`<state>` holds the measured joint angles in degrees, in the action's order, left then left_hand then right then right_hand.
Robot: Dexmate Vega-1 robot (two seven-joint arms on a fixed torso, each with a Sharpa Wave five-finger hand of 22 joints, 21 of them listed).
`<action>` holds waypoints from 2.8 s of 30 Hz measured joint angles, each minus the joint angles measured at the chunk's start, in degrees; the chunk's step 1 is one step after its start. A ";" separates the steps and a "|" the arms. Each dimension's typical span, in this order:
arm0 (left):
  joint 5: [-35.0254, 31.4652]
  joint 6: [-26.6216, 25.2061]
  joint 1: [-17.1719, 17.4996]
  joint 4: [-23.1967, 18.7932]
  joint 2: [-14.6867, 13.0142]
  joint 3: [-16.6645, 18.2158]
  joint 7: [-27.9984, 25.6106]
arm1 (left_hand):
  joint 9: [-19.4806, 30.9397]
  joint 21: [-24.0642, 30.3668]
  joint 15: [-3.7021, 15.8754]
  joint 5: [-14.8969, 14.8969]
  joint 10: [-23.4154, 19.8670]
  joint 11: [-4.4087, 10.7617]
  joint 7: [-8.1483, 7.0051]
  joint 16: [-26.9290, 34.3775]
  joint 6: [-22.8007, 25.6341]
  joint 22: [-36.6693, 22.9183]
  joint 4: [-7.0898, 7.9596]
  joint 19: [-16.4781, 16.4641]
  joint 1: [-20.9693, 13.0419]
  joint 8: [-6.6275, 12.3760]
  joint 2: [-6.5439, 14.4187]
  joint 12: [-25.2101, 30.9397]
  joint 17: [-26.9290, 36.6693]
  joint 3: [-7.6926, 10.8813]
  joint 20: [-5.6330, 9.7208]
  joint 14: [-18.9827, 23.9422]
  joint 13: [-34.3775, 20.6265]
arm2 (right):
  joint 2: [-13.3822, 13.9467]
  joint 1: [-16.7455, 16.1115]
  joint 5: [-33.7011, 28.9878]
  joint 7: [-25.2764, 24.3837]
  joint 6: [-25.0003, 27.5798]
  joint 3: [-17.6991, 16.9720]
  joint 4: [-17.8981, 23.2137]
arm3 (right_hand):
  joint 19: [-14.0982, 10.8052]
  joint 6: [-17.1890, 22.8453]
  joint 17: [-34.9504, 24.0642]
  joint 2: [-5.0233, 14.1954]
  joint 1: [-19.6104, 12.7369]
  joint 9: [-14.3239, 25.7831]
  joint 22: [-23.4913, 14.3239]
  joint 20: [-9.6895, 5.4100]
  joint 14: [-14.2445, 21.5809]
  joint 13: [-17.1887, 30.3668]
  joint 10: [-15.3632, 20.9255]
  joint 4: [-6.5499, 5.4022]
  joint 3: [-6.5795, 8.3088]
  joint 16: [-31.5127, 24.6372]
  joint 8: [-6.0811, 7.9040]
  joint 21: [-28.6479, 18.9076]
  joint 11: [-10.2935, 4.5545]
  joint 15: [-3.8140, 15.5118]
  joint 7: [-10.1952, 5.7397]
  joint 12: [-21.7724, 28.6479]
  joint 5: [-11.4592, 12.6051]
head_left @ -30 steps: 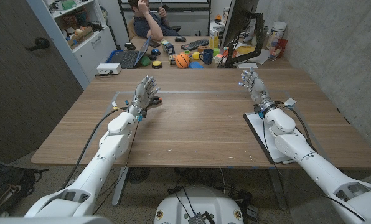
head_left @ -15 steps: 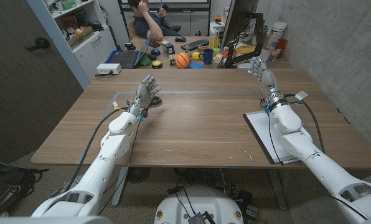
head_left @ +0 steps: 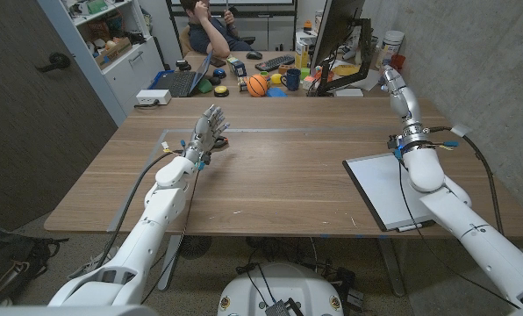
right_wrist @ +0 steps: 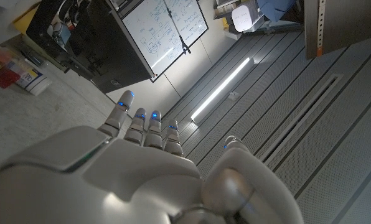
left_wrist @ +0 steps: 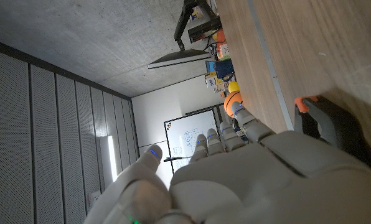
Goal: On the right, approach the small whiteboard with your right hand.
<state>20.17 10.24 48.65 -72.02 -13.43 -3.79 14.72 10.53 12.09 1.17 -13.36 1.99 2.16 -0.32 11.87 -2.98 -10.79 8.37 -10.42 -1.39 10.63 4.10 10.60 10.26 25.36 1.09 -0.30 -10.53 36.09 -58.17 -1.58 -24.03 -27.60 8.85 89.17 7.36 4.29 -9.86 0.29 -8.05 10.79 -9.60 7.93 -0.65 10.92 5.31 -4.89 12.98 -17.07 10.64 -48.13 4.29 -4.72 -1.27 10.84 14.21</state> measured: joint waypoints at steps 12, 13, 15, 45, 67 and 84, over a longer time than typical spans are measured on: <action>-0.44 -0.15 -0.32 0.29 0.34 0.00 0.70 | 0.00 0.00 0.00 0.00 0.00 0.00 -0.31 0.00 -0.31 0.00 0.00 -0.20 0.00 0.00 0.00 0.00 0.00 0.00 -0.20 0.00 0.00 | 4.15 -5.96 -10.74 -4.31 7.83 -3.81 10.34 | 0.79 -0.81 -0.15 -0.50 -0.50 0.00 0.00 1.19 -0.74 0.00 -0.84 0.72 -0.23 0.78 0.00 1.11 -0.39 -0.12 -0.80 -0.20 0.21; -0.45 -0.15 -0.32 0.29 0.34 0.00 0.77 | 0.00 0.00 0.00 0.00 0.00 0.00 -0.31 0.00 -0.31 0.00 0.00 -0.20 0.00 0.00 0.00 0.00 0.00 0.00 -0.20 0.00 0.00 | 4.38 -6.32 -10.74 -4.31 7.83 -4.05 10.96 | 0.79 -0.81 -0.16 -0.50 -0.50 0.00 -0.01 1.19 -0.85 0.00 -0.84 0.72 -0.23 0.77 0.00 1.11 -0.39 -0.23 -0.80 -0.20 0.22; -0.49 -0.16 -0.45 0.41 0.44 0.00 0.91 | 0.00 0.00 0.00 0.00 0.00 0.00 -0.31 0.00 -0.31 0.01 0.00 -0.20 0.00 0.00 0.00 0.00 0.00 0.00 -0.20 0.00 0.00 | 4.97 -7.41 -14.64 -5.03 11.33 -4.69 12.61 | 0.70 -0.81 -0.15 -0.75 -0.75 0.00 -0.01 1.56 -0.91 0.01 -1.05 0.72 -0.23 0.77 0.00 1.33 -0.61 -0.29 -0.80 -0.20 0.21; -0.62 -0.02 -1.97 2.39 0.52 -0.33 2.96 | -0.01 0.00 0.21 -0.22 0.00 0.00 -0.31 0.00 -0.30 0.01 0.00 -0.19 0.00 0.00 0.00 0.00 -0.01 -0.49 -0.19 0.21 0.01 | 9.69 -17.05 -32.07 -0.27 33.77 -7.58 27.44 | 2.13 -4.89 -0.14 -1.02 -3.05 -0.01 -0.01 3.95 -4.01 0.15 -5.75 2.29 -0.88 3.32 -0.27 5.58 -2.42 0.54 -2.24 -0.53 0.85; -0.19 0.89 -2.17 3.17 0.28 0.08 4.06 | -0.01 0.00 0.21 -0.22 0.00 0.00 -0.30 -0.01 -0.30 0.01 0.25 -0.19 0.00 0.00 0.00 0.00 -0.01 -0.74 -0.19 0.21 0.01 | 13.44 -16.65 -38.05 8.65 47.48 -2.81 31.34 | 2.32 -9.22 -0.42 -0.44 -6.20 -0.01 -0.15 4.13 -9.17 0.14 -14.71 4.26 -1.43 5.84 -0.27 12.99 -3.41 -1.44 -3.85 -0.53 1.06; 0.03 1.56 -2.26 3.83 0.11 0.38 4.65 | -0.01 0.00 0.21 -0.22 0.00 0.00 -0.31 -0.01 -0.30 0.01 0.24 -0.19 0.00 0.00 0.00 0.00 -0.01 -1.19 -0.19 0.21 0.01 | 17.59 -15.29 -39.06 15.21 55.64 1.11 32.48 | 2.32 -3.54 -0.41 0.03 -8.44 -0.14 -0.42 4.14 -9.17 0.14 -14.22 5.54 -1.89 5.60 1.47 15.75 -4.81 -1.85 -8.87 0.24 1.91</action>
<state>20.20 11.80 46.39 -68.19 -13.32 -3.42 19.38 10.52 12.09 1.37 -13.58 1.98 2.16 -0.62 11.86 -3.28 -10.78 8.61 -10.62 -1.39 10.63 4.10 10.59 10.26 24.17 0.90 -0.09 -10.52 53.68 -73.46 -40.65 -8.82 28.03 9.96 121.65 9.68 0.75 -10.27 0.31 -16.49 10.65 -10.02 12.07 -9.82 11.06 -8.91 0.65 11.10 -11.47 12.11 -32.38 -0.53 -6.57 -10.14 11.09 16.11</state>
